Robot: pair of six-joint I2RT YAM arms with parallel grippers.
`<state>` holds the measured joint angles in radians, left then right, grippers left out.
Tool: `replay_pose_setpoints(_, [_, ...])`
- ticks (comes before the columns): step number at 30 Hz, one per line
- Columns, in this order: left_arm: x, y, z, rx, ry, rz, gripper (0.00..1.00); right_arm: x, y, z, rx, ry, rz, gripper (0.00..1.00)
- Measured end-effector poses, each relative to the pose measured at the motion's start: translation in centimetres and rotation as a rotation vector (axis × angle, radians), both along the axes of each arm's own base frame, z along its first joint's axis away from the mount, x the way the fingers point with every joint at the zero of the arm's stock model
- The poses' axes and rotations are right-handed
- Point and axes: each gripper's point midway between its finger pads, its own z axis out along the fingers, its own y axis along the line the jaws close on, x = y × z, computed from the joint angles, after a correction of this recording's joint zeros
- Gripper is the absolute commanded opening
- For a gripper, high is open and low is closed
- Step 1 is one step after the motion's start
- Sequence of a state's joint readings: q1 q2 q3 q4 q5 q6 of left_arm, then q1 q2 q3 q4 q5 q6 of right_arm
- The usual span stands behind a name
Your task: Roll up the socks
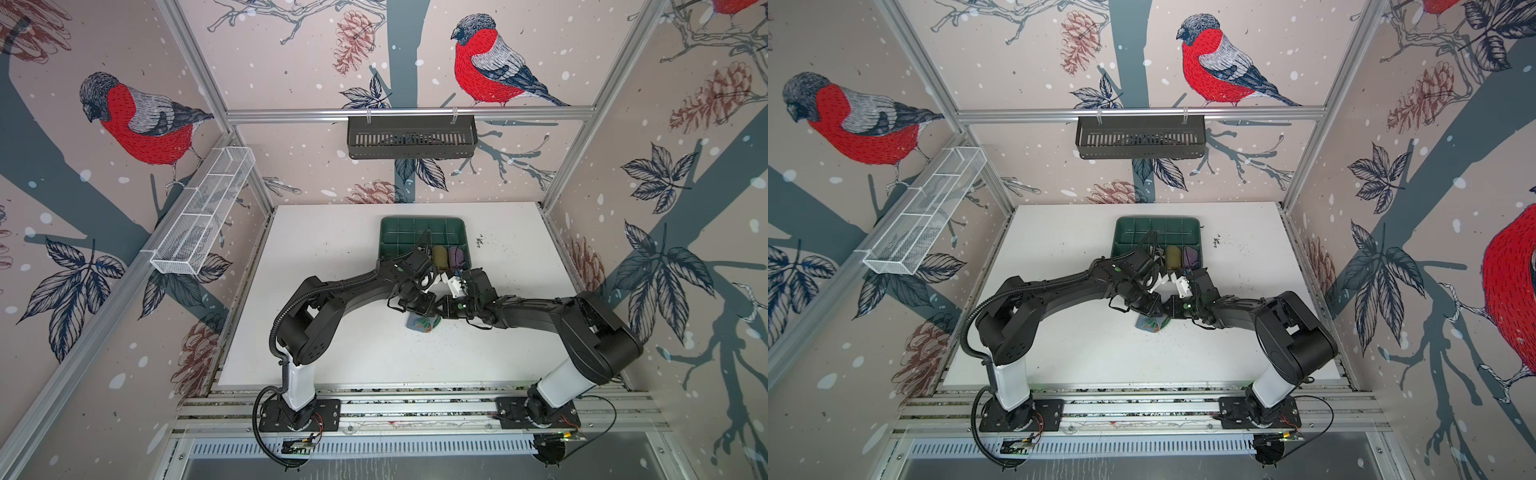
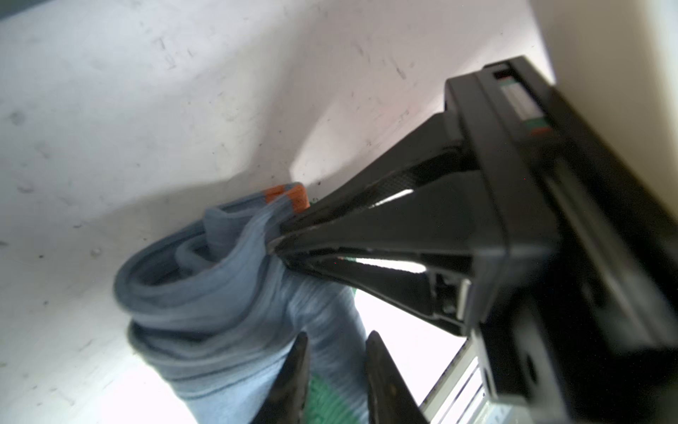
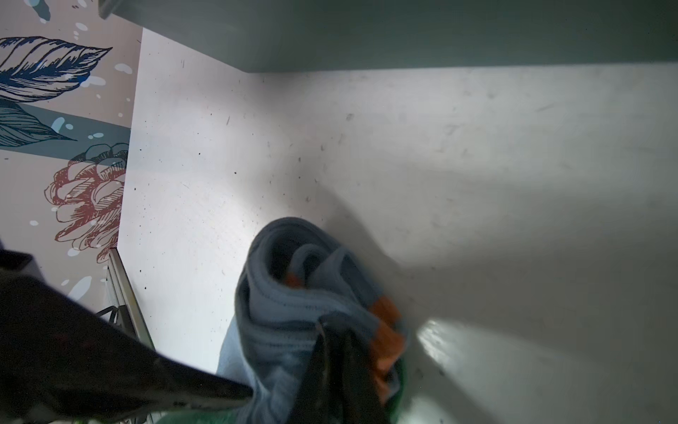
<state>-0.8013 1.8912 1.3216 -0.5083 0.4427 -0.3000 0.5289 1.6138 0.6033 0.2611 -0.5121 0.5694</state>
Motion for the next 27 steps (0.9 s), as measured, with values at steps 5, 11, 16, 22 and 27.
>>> replay_pose_setpoints(5, [-0.3,-0.4,0.0,-0.036,0.009,-0.014,0.21,0.0,-0.1,0.0,-0.007,0.000,-0.005,0.12])
replay_pose_setpoints(11, [-1.1,-0.2,-0.2,-0.056,0.025,-0.025,0.13,-0.1,-0.3,0.3,-0.017,0.006,-0.010,0.13])
replay_pose_setpoints(16, [-1.8,0.0,-0.8,-0.071,0.042,-0.034,0.11,-0.1,-0.3,0.4,-0.016,0.008,-0.013,0.16])
replay_pose_setpoints(22, [-2.2,0.4,-2.2,-0.082,0.083,-0.029,0.09,0.0,-0.3,1.3,-0.005,-0.008,-0.014,0.24])
replay_pose_setpoints(27, [-1.7,0.4,-2.5,-0.105,0.086,-0.024,0.09,-0.1,-0.3,3.2,0.019,-0.044,-0.013,0.23])
